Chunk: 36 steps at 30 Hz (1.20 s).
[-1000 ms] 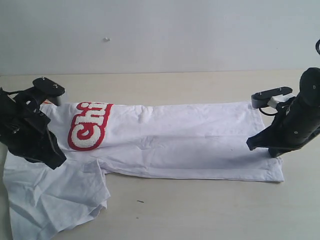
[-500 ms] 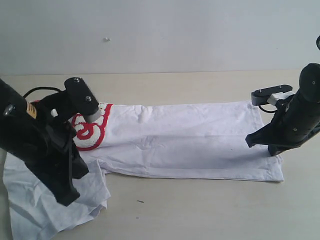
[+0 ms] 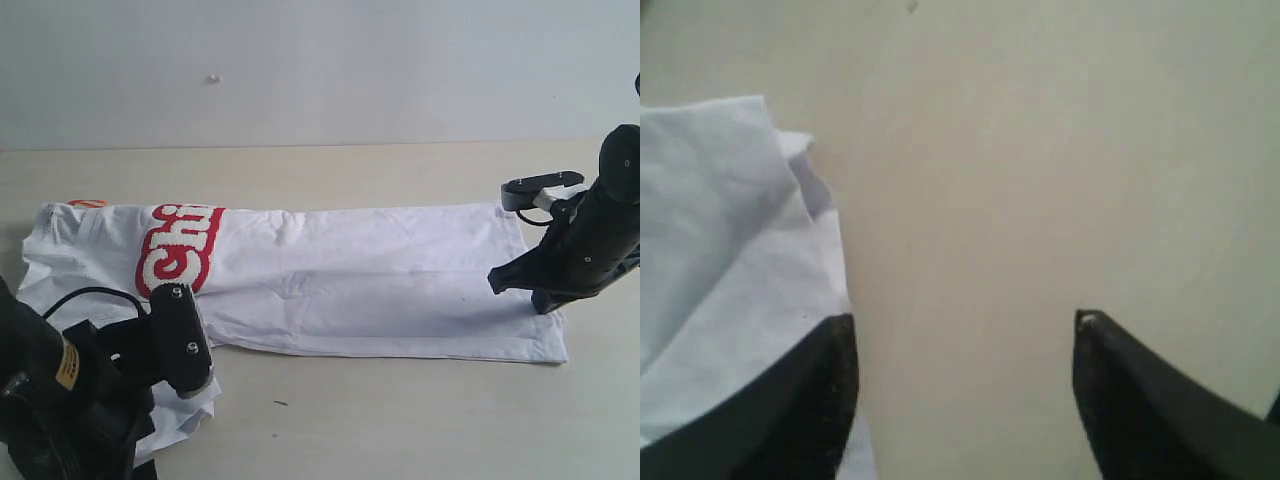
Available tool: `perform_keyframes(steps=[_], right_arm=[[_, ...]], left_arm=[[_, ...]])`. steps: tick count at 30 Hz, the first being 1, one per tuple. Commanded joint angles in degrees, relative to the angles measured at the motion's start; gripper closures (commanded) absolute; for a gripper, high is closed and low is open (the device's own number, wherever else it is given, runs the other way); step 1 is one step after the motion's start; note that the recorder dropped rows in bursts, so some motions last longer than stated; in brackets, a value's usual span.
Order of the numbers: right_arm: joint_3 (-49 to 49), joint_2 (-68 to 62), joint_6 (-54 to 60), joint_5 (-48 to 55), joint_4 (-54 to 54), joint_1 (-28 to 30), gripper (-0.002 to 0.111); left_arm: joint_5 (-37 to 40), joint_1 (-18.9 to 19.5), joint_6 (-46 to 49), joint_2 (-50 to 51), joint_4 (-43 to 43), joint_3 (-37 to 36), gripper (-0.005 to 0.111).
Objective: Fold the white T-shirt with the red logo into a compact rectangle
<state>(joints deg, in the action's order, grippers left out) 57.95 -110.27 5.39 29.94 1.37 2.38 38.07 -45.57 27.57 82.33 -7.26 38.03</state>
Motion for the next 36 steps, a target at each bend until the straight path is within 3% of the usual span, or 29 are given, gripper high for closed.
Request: perform_keyframes(steps=[1, 5, 9, 16, 21, 24, 28, 29, 36], right_arm=[[0.31, 0.51, 0.79, -0.14, 0.17, 0.00, 0.108], [0.31, 0.51, 0.79, -0.29, 0.17, 0.00, 0.108], [0.31, 0.51, 0.79, -0.29, 0.17, 0.00, 0.108], [0.31, 0.51, 0.79, -0.80, 0.17, 0.00, 0.108], [0.31, 0.51, 0.79, -0.91, 0.17, 0.00, 0.108], [0.31, 0.51, 0.79, -1.18, 0.17, 0.00, 0.108], [0.31, 0.51, 0.79, -1.18, 0.17, 0.00, 0.108], [0.31, 0.51, 0.79, -1.18, 0.17, 0.00, 0.108], [0.31, 0.51, 0.79, -1.02, 0.58, 0.00, 0.108]], left_arm=[[-4.69, -0.84, -3.65, 1.81, 3.54, -0.61, 0.045], [-5.70, -0.84, -5.37, 4.92, 9.25, -0.61, 0.045], [-7.34, -0.84, -16.03, 9.14, 20.23, -0.61, 0.045], [-14.72, -0.60, -17.83, 14.44, 23.95, -0.61, 0.045], [-13.56, 0.49, -17.95, 18.25, 27.06, -0.61, 0.047], [-10.51, 0.49, -18.49, 19.36, 30.44, -0.61, 0.063], [-8.77, 0.49, -18.60, 19.39, 30.70, -0.50, 0.101], [-8.24, 0.36, -18.60, 19.09, 30.70, -0.38, 0.106], [1.99, -4.15, -16.64, 15.00, 28.99, 3.15, 0.107]])
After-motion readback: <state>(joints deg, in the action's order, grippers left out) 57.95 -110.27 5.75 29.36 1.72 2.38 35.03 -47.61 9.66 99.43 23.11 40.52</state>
